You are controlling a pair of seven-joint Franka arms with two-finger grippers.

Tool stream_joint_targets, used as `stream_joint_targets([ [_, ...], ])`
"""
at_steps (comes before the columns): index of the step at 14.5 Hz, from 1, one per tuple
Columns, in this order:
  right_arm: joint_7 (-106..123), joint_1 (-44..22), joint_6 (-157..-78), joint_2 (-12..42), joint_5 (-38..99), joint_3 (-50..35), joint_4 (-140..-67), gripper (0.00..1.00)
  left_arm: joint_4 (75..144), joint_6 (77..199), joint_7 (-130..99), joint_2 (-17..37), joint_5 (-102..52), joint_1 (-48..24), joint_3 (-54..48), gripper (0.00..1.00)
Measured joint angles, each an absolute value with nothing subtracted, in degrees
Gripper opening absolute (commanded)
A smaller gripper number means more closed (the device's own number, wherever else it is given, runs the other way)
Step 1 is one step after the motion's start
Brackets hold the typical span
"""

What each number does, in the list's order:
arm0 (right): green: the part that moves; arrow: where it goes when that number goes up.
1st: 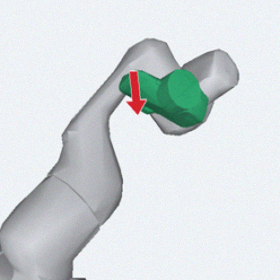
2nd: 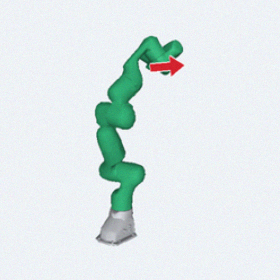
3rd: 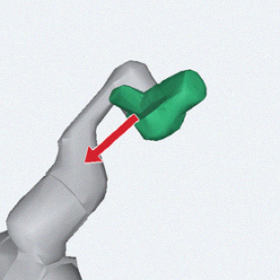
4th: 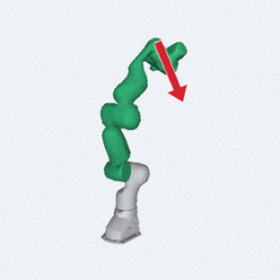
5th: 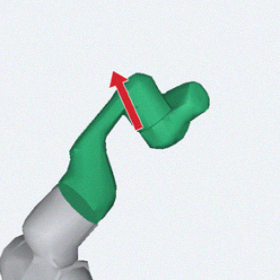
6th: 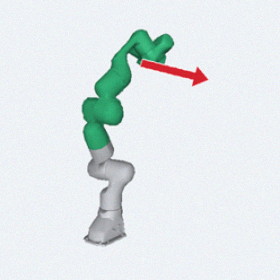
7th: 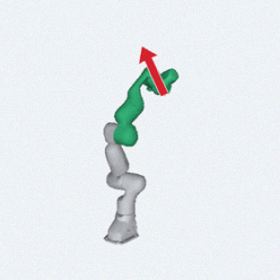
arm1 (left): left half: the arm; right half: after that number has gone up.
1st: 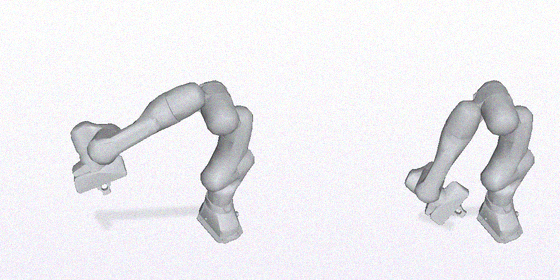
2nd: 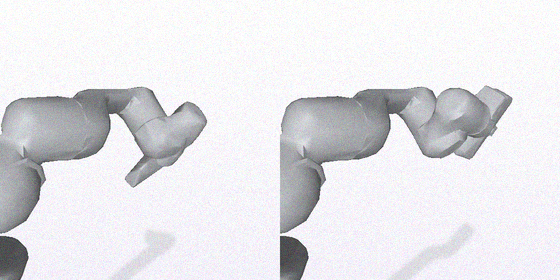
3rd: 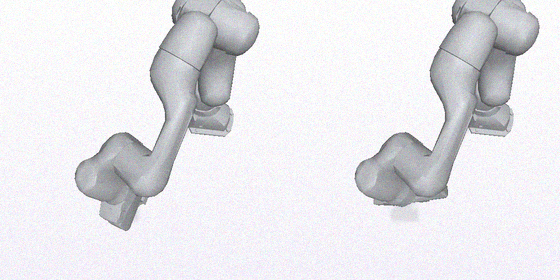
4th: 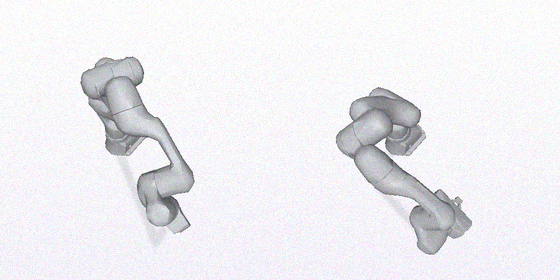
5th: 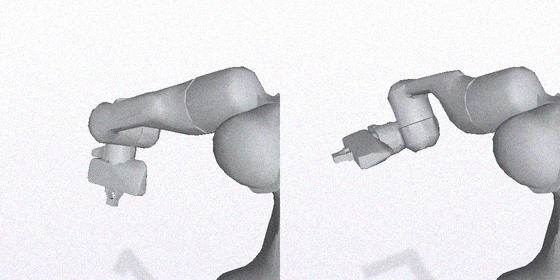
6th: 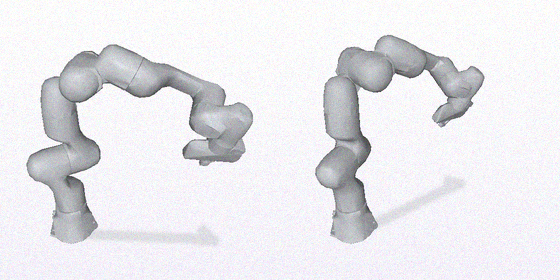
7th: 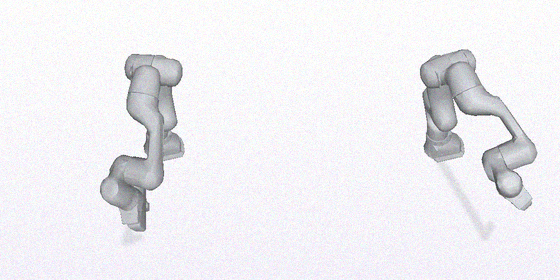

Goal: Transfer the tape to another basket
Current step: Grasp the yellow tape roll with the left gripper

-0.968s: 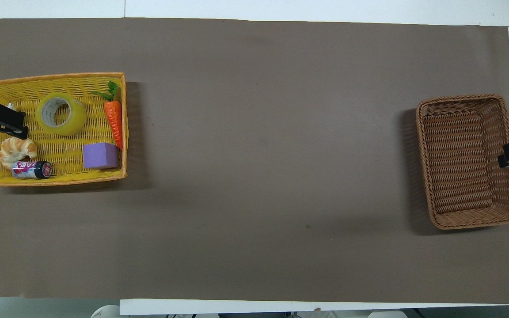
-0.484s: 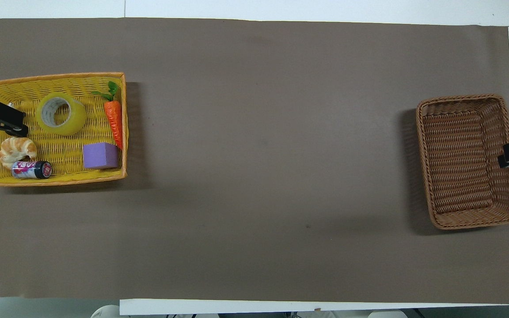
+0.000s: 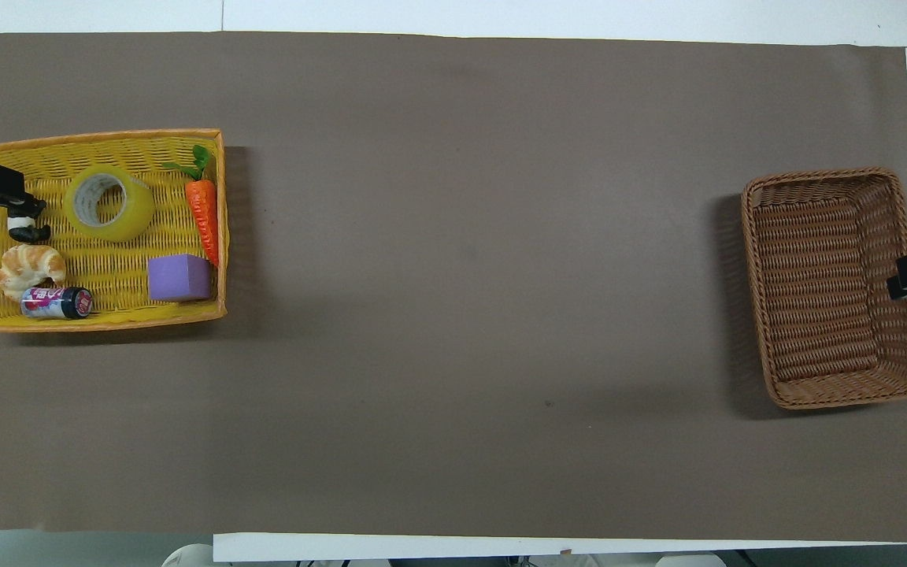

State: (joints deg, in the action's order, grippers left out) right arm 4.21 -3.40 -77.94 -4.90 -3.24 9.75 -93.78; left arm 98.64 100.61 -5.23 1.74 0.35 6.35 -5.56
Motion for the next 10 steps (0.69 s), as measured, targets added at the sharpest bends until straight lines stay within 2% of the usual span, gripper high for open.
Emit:
stream_joint_targets([
  [5,4.21,-3.40,-77.94,-4.90,-3.24,9.75,-93.78,0.99,105.52,122.20,-4.20,13.20,0.11,8.73,-5.37,0.97],
  [9,4.21,-3.40,-77.93,-4.90,-3.24,9.75,-93.78,0.99,106.49,126.32,-1.58,16.84,0.10,10.07,-5.33,0.74],
  [10,4.21,-3.40,-77.94,-4.90,-3.24,9.75,-93.78,0.99,106.49,126.34,-1.33,16.91,0.10,10.23,-5.32,0.71],
])
